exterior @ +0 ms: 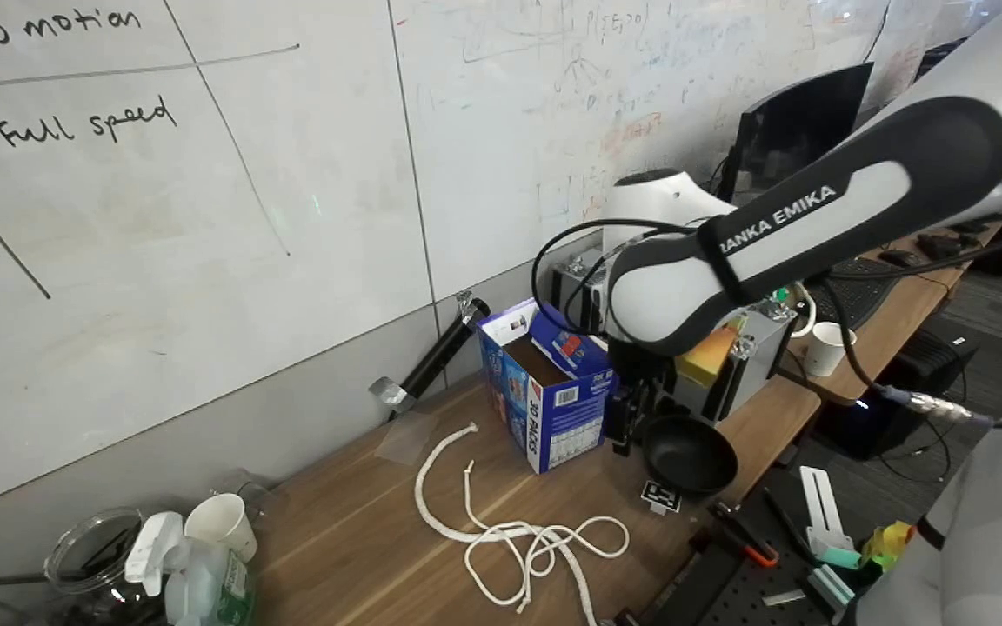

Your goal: Put the ropes in the carton box

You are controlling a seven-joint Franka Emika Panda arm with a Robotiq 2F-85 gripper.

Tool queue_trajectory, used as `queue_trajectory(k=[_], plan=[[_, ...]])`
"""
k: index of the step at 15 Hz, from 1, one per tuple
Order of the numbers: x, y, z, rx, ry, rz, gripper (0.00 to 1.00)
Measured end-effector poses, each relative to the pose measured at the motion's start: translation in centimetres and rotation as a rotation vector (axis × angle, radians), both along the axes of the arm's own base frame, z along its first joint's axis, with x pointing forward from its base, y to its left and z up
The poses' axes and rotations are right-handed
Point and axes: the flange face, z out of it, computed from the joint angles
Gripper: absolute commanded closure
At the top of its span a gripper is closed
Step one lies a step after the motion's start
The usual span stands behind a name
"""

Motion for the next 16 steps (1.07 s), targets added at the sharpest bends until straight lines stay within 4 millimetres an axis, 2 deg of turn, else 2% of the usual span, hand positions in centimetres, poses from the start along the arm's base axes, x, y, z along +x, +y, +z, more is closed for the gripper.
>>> queue_trajectory(k=[5,11,16], plan=[[1.2,2.8,-5.5,0.0,0.003,-0.01,0.0],[1.3,6.5,-11.3,-0.003,-0.003,-0.062,0.0],[1.4,8.0,-15.4,-0.009,-0.004,-0.088,0.0]])
